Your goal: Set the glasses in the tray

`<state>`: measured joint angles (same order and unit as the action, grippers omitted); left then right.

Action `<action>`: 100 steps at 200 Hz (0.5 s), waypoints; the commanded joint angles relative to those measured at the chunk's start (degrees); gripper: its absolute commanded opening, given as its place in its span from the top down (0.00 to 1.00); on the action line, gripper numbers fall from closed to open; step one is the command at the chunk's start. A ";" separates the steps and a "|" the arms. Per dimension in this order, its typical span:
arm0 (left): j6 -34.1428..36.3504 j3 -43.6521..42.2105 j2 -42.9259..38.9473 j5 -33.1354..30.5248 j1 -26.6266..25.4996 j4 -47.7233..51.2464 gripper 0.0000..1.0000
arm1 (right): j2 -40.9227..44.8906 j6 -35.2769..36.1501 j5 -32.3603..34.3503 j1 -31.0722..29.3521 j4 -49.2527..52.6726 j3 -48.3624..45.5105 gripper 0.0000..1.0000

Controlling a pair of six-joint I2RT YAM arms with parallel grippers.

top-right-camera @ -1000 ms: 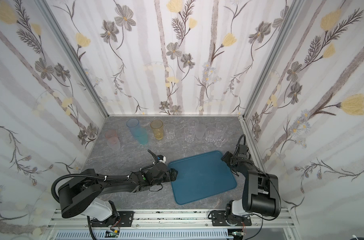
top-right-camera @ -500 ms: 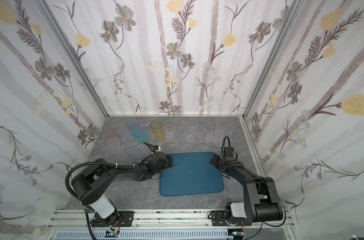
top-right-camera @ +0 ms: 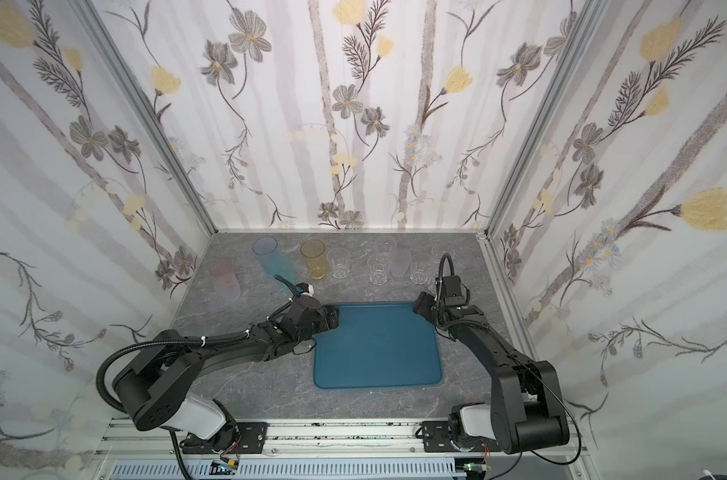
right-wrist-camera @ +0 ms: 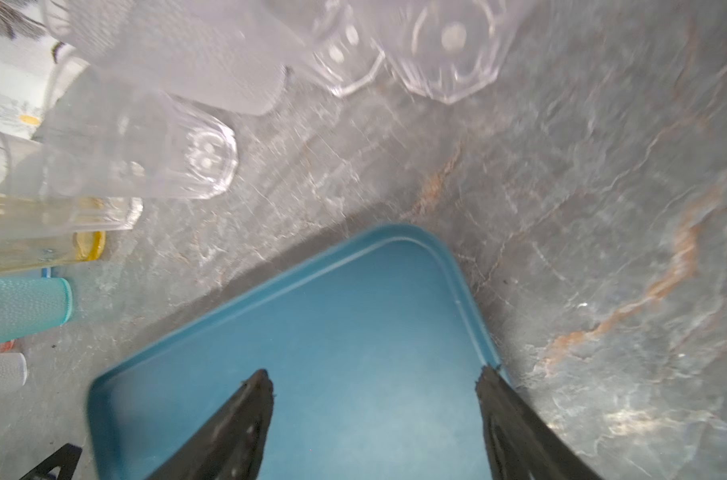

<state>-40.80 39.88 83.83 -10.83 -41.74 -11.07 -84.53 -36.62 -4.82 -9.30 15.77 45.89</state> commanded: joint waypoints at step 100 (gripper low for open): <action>16.83 18.87 -9.28 1.88 20.51 17.54 0.17 | -2.13 -6.32 2.72 -19.66 -5.44 8.09 0.27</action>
<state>-27.83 54.00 71.64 -11.20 -24.14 0.40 -84.27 -38.13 -0.10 -25.43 16.25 53.95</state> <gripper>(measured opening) 0.837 0.732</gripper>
